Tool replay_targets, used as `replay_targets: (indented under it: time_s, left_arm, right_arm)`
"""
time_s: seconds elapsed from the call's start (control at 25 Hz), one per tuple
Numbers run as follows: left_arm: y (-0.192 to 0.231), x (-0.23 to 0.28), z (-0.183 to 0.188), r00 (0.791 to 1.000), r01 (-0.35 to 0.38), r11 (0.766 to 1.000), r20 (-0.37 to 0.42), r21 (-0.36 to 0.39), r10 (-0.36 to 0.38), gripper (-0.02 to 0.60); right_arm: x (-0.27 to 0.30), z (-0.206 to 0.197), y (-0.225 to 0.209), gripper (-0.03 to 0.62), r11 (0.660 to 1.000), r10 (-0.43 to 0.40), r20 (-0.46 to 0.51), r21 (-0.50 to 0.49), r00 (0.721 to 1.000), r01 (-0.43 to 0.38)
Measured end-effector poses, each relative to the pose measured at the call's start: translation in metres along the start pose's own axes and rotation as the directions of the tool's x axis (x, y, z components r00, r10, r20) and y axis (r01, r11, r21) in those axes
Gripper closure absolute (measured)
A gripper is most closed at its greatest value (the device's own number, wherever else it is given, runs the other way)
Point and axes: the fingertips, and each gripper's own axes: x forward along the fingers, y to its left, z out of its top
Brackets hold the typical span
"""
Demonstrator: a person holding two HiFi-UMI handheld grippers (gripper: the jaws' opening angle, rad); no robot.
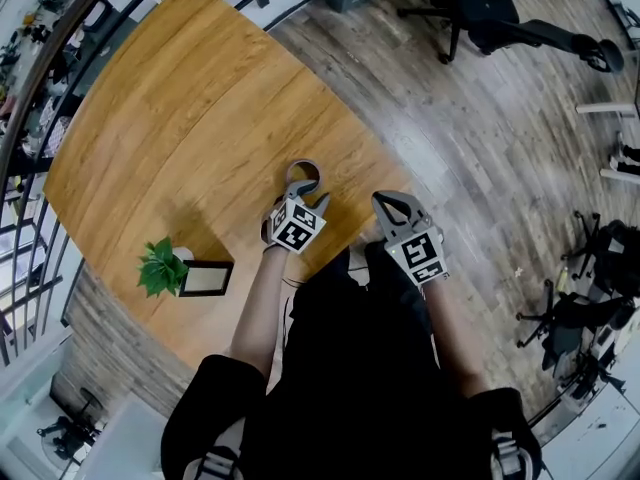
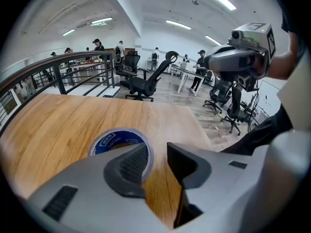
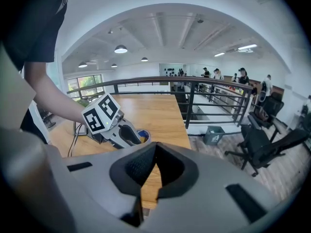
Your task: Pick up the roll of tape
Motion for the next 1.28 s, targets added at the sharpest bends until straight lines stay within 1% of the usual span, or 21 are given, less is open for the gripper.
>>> replay_targets:
  time_s: [0.12,0.32,0.44,0.52,0.76,0.96,1.28]
  left_arm:
    - [0.002,0.005,-0.002,1.0,-0.016,1.0,-0.02,-0.002,0.016,0.443]
    - [0.003,0.006,-0.005,0.998,-0.049,0.998,-0.047,0.025,0.05,0.449]
    - [0.008,0.009,-0.007,0.994,-0.083,0.996,-0.069,0.035,0.085,0.475]
    - [0.011,0.01,-0.007,0.992,-0.1,0.994,-0.075,0.037,0.102,0.511]
    - [0.012,0.007,-0.006,0.992,-0.103,0.994,-0.069,0.024,0.105,0.515]
    - [0.013,0.006,-0.006,0.989,-0.133,0.991,-0.061,0.029,0.135,0.52]
    - [0.013,0.007,-0.008,0.991,-0.122,0.992,-0.054,0.036,0.124,0.521]
  right_arm:
    - [-0.001,-0.005,0.001,0.586,1.0,-0.002,-0.005,0.002,1.0,0.002]
    - [-0.004,-0.009,0.003,0.586,1.0,-0.005,-0.006,0.013,1.0,0.005]
    - [-0.004,-0.009,0.002,0.586,1.0,-0.01,-0.003,0.009,1.0,0.01]
    - [-0.003,-0.009,0.002,0.586,1.0,-0.011,0.0,0.009,1.0,0.011]
    - [-0.004,-0.006,0.007,0.586,1.0,-0.008,0.007,0.011,1.0,0.008]
    - [-0.006,-0.008,0.008,0.586,1.0,-0.012,0.003,0.009,1.0,0.012]
    - [-0.012,-0.015,0.007,0.586,0.999,-0.032,-0.006,0.017,0.999,0.032]
